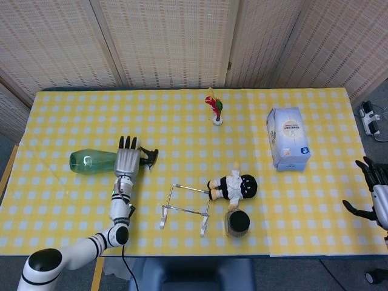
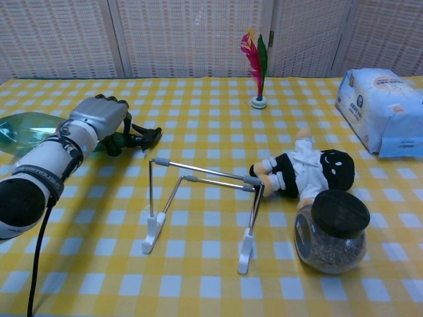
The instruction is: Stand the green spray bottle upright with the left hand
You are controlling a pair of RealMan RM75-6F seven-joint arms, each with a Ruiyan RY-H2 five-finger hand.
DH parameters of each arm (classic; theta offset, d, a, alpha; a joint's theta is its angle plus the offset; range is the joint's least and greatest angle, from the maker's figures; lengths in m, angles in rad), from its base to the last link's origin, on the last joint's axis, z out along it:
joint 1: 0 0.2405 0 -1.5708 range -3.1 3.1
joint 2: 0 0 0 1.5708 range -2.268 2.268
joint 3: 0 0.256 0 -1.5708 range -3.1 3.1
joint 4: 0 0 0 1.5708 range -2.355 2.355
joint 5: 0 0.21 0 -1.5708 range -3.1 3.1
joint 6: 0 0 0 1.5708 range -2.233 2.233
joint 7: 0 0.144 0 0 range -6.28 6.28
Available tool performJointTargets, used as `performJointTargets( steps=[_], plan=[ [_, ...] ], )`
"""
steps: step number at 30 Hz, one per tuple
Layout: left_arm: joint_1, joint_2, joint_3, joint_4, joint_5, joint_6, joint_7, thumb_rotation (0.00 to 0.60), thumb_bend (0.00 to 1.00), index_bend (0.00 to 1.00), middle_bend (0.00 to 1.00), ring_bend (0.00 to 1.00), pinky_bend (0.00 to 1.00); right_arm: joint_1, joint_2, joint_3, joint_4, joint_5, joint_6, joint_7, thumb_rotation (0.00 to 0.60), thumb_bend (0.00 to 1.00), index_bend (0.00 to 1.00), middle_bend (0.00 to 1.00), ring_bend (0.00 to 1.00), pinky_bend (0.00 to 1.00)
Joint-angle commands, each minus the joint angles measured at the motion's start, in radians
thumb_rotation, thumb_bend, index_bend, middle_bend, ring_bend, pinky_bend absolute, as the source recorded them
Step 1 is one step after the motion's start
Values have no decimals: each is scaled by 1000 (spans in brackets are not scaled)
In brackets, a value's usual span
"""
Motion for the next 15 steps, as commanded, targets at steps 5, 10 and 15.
performJointTargets(
  steps=[5, 10, 15],
  plan=[
    [16, 12, -9, -34, 29, 42, -32, 600, 442, 598, 139, 51, 0, -1, -1, -3, -5, -7, 5, -7, 600, 277, 0, 0, 0, 0],
    [48, 56, -13, -138, 89, 131, -92, 600, 448, 650, 183, 82, 0, -4, -1, -6, -9, -18, 14, -11, 600, 277, 0, 0, 0, 0],
    [95, 138, -27, -313, 132, 214, -142, 600, 465, 671, 201, 97, 0, -8, -2, -12, -14, -34, 26, -17, 600, 278, 0, 0, 0, 0]
  ],
)
